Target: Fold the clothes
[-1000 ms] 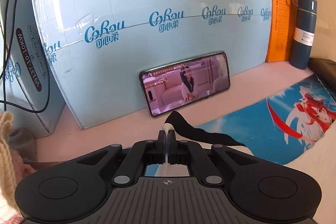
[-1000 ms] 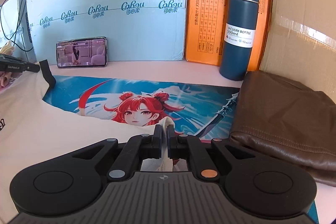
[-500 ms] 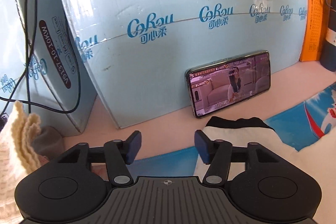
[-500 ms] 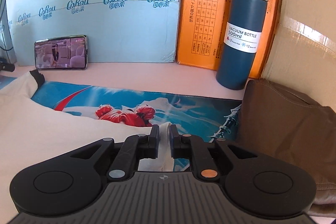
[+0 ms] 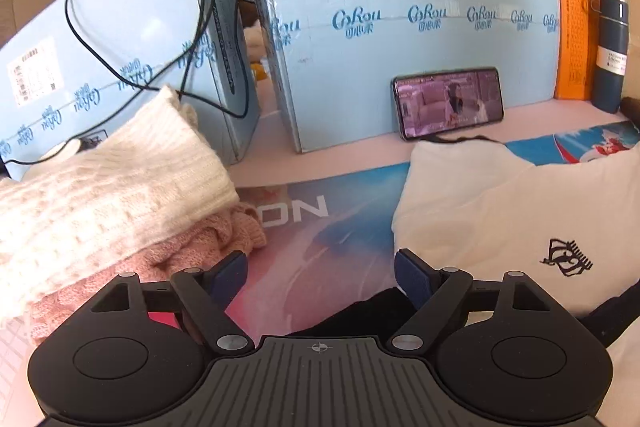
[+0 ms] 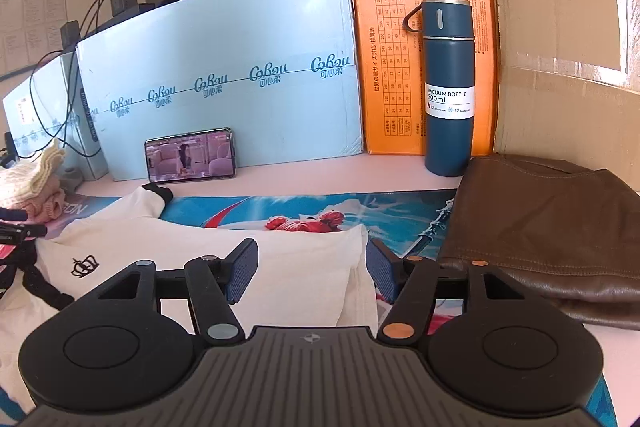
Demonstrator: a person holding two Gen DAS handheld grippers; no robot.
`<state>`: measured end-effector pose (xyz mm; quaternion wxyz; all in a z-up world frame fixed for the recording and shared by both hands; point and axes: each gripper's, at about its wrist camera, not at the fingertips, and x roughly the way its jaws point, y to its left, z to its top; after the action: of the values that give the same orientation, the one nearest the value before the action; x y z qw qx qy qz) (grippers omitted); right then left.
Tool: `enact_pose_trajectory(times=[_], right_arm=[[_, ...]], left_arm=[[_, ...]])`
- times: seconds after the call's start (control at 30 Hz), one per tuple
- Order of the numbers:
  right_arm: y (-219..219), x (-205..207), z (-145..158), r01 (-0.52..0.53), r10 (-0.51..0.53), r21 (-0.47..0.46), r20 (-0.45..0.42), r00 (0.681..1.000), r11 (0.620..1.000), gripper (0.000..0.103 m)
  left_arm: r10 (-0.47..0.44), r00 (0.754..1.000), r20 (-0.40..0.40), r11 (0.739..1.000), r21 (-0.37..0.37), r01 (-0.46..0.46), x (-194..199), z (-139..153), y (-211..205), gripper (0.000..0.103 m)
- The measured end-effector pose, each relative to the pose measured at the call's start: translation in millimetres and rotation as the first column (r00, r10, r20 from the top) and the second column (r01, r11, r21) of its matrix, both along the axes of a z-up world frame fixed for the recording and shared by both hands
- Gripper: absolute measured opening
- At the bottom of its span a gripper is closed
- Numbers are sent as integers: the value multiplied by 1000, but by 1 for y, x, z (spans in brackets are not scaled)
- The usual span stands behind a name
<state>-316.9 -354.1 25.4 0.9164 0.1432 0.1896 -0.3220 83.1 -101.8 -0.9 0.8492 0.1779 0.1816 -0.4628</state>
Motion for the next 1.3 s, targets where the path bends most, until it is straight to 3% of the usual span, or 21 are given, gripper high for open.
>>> enact_pose_trajectory(times=[0.1,0.13,0.23,0.3,0.4,0.63,0.7,0.73,0.77,0.8,0.83,0.9,0.97,1.03,1.1,1.2,1.27,1.3], right_arm=[[13,-18,-5,-79,79,-1,-7,997,997,67],[18,-23,-7,-107,107,2,-12,994,994,67],[28,-32,-13,-171,171,22,-33,985,985,68],[34,-34,-17,-199,201,34,-58,978,979,68],[44,-33,-22,-234,236,34,-107,966,972,68],[53,-34,-32,-249,254,52,-133,958,967,70],[54,-34,-35,-246,252,59,-129,959,967,70],[55,-34,-36,-245,251,60,-128,959,968,70],[56,-34,-37,-245,251,61,-127,960,968,70],[57,-34,-38,-245,251,60,-126,960,968,71],[59,-34,-38,-246,252,60,-126,959,967,71],[61,-34,-37,-250,255,58,-126,959,967,71],[62,-34,-36,-255,261,60,-122,958,965,71],[65,-34,-34,-263,269,62,-119,956,963,71],[69,-32,-33,-286,292,64,-106,951,956,71],[83,-24,-29,-363,368,62,-76,927,930,71],[95,-17,-27,-415,418,49,-79,905,908,72],[100,-14,-26,-434,436,42,-86,896,900,72]], left_arm=[[-144,988,-49,980,-147,136,-30,15,25,82],[-190,980,-61,971,-161,179,-40,16,28,82],[-283,956,-74,956,-108,274,-68,6,27,82],[-335,938,-86,942,-34,334,-80,-7,19,81],[-349,931,-103,934,42,355,-83,-20,7,80],[-370,916,-158,920,76,385,-82,-33,2,74],[-395,906,-151,908,83,410,-86,-33,3,55],[-408,902,-142,903,82,422,-88,-32,4,51],[-422,897,-132,897,81,434,-91,-32,6,38],[-435,892,-123,892,80,446,-94,-31,8,15],[-443,887,-127,889,67,453,-96,-30,10,10],[-431,898,-90,900,34,435,-102,-26,19,10],[-423,902,-86,906,-48,421,-104,-17,32,10],[-439,894,-92,894,-141,425,-108,-8,48,10],[-490,868,-85,855,-244,458,-114,1,67,10],[-585,808,-63,765,-373,525,-124,10,96,10],[-672,738,-63,674,-464,575,-128,12,117,10],[-699,711,-74,646,-490,585,-129,13,124,10]])
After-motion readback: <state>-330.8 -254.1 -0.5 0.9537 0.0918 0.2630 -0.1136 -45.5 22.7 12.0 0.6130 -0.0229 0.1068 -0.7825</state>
